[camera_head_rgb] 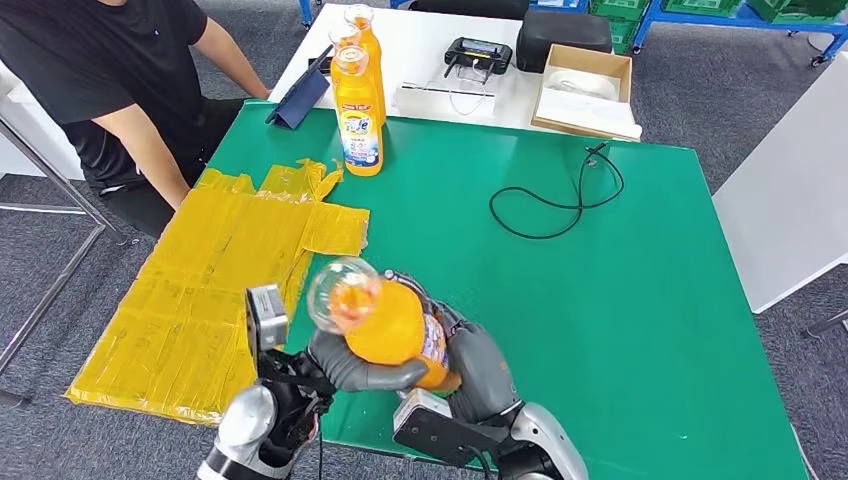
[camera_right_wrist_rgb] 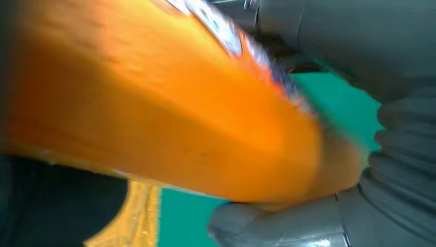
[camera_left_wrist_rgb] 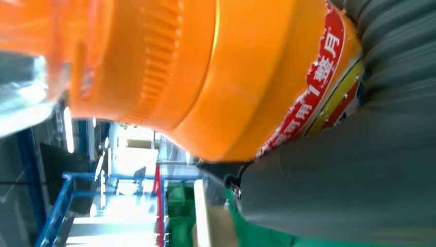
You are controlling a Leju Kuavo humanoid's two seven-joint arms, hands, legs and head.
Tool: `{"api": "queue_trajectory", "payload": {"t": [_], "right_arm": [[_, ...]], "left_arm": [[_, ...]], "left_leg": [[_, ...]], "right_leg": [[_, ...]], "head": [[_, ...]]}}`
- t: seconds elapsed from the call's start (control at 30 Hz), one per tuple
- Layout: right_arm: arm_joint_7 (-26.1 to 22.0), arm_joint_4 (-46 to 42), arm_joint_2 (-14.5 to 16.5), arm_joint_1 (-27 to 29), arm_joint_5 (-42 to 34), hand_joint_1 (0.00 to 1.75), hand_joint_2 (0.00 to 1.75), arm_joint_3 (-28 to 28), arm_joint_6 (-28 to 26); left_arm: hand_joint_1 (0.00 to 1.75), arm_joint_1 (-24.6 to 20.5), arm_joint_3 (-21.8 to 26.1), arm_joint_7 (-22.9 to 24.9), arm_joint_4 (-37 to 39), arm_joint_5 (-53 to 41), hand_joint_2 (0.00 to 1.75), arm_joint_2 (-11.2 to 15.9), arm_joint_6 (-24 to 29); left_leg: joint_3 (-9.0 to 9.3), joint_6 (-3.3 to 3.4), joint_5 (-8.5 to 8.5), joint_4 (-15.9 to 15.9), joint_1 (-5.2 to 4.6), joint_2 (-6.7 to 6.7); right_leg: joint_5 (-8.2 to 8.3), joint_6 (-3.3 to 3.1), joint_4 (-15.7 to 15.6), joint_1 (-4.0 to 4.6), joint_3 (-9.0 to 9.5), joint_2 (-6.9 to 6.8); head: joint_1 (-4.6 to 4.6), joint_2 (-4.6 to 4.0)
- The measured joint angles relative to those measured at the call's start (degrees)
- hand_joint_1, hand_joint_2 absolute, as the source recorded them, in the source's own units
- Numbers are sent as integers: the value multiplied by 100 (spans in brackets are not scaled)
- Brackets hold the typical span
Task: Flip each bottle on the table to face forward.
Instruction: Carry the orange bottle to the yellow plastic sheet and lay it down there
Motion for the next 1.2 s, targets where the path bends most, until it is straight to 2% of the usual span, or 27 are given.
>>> {"api": "queue_trajectory", "payload": {"t": [0.1,0.4,0.6,1.0,1.1,1.2], "right_arm": [[0,-132,-9,208,46,0,175,-53,-90],[-83,-902,-90,800,-50,0,175,-272,-287],[-167,-1513,-167,986,-152,0,175,-341,-337],[-193,-1790,-215,1040,-184,0,175,-386,-351],[-263,-1795,-220,1042,-259,0,175,-390,-370],[-340,-1795,-258,1042,-409,0,175,-392,-405]], "left_arm": [[175,39,55,-186,-120,-751,175,7,239],[175,181,676,-551,-304,-1808,175,59,584],[175,109,1134,-719,-310,-3579,175,70,1323],[175,13,1303,-747,-276,-3970,175,71,1558],[175,-71,1294,-677,-203,-5240,175,115,2211],[175,-248,1274,-354,107,-6727,175,270,2702]], "left_leg": [[-3,0,0,0,0,-2],[-3,0,0,0,0,-2],[-3,0,0,0,1,-1],[-3,0,0,0,0,0],[-3,0,0,0,1,-1],[-1,-1,0,0,1,-2]], "right_leg": [[0,0,0,0,-3,0],[-1,-1,0,0,-4,0],[-1,-1,0,0,-7,0],[-1,-1,0,0,-8,0],[-1,-1,0,1,-8,0],[-1,-1,0,1,-7,0]], "head": [[-1,0],[-1,0],[0,0],[0,0],[0,0],[1,0]]}}
